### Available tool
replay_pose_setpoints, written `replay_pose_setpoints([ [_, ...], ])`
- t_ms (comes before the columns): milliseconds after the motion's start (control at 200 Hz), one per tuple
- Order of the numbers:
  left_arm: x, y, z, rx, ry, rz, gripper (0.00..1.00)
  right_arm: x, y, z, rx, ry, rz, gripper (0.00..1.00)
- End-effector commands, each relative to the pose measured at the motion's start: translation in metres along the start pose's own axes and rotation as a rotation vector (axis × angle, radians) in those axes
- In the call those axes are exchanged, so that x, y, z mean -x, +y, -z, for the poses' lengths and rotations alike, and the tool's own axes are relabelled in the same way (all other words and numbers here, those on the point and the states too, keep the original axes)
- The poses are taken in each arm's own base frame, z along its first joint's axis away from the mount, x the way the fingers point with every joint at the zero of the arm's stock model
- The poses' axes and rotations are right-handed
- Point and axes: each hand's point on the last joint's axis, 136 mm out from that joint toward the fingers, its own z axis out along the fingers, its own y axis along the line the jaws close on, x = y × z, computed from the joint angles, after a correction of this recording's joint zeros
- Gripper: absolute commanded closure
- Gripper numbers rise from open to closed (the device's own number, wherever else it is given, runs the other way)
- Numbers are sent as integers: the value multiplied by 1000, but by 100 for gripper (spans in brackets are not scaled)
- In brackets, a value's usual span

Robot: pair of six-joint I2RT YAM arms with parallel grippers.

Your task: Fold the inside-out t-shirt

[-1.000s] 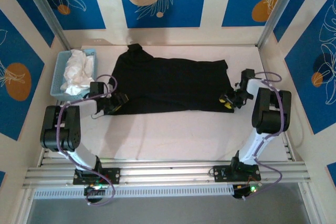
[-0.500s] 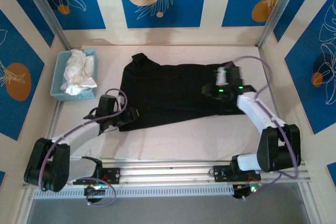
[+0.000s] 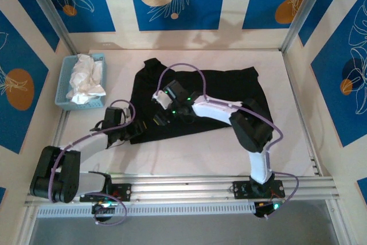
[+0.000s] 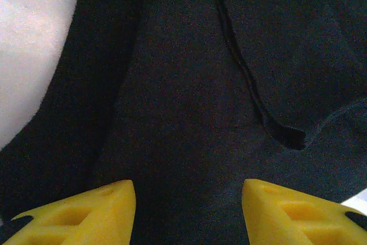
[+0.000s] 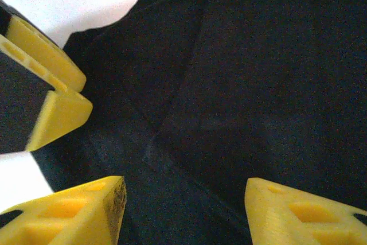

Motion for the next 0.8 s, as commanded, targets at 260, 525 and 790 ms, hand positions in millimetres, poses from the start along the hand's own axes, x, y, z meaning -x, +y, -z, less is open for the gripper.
replay_pose_setpoints([
  [260, -27, 25, 4, 75, 65, 33, 48, -8, 8, -39, 12, 116, 145, 48],
  [525, -29, 29, 3, 87, 65, 43, 47, 21, -14, -18, -74, 27, 56, 95],
  [790, -30, 32, 1, 94, 66, 47, 47, 24, -140, 47, -241, -107, -601, 97],
])
